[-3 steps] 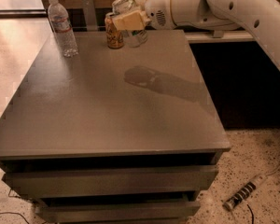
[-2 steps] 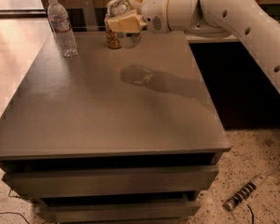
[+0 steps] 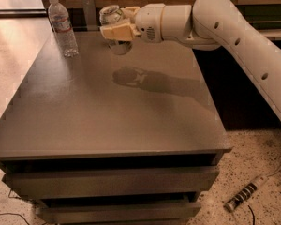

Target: Place 7up can upright

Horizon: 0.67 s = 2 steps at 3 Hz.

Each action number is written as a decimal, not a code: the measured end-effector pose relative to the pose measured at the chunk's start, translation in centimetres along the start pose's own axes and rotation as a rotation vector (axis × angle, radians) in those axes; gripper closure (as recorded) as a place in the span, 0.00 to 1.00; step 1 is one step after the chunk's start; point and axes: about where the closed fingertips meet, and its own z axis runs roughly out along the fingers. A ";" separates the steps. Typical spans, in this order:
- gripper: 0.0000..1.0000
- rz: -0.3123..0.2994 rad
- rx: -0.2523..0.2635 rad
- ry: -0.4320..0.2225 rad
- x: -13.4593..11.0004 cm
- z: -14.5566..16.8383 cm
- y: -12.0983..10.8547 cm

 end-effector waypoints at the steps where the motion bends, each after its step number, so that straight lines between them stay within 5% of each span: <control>1: 1.00 0.019 -0.016 -0.037 0.4 1.0 1.0; 2: 1.00 0.043 -0.040 -0.055 0.9 2.5 1.7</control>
Offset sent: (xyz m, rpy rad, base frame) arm -0.0047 0.0387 -0.0245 0.0861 0.0517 0.0602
